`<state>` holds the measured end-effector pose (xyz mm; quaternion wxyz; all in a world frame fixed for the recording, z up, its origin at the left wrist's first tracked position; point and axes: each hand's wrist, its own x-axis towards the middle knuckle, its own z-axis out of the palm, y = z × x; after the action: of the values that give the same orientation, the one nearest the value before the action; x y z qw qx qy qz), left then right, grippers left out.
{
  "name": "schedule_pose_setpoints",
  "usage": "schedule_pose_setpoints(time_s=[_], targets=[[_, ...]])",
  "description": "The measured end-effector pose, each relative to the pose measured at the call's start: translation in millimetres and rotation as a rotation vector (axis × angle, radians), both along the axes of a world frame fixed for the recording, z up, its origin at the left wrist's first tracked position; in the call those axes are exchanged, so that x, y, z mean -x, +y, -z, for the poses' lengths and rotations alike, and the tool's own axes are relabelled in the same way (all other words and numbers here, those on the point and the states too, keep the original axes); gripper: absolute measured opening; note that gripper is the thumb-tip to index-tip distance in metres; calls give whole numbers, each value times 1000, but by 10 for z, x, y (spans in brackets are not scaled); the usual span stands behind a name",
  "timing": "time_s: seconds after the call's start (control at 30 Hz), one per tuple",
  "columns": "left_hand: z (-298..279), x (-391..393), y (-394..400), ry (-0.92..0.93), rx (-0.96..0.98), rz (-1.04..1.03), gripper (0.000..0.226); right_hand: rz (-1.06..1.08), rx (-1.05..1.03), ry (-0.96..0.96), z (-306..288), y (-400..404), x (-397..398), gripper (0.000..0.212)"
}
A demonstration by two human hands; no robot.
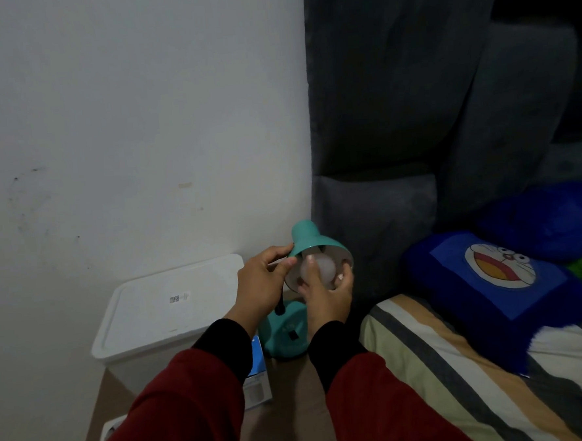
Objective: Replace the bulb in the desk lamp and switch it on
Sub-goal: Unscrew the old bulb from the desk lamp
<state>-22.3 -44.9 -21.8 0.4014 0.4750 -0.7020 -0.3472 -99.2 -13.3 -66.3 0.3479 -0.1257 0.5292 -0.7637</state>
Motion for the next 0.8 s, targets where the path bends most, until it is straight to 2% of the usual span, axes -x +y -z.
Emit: schedule_pose_setpoints(time_s=[0.13,0.23,0.33,0.53,0.57,0.67,0.7,0.8], targets=[[-13,2,8,9,-15,13,29,34,-104,157,27,1,-8,65],[-12,-2,13,9,-12,8,29,38,-117,199,16,9,-9,70],[-16,3,9,11,-12,3,29,60,-119,277,15,-9,2,62],[-1,11,-5,11,-19,-4,27,-10,-40,197,38,24,43,45],[-3,11,-5,7,-18,-4,27,-6,-39,207,46,26,56,46],[-13,6,-4,4,-10,-3,27,-2,-97,211,48,9,52,74],[-14,7,-5,4,-10,-1,27,-5,-130,213,48,7,48,77],[-13,7,-10,-2,-10,-4,27,0,-169,282,61,3,56,69]])
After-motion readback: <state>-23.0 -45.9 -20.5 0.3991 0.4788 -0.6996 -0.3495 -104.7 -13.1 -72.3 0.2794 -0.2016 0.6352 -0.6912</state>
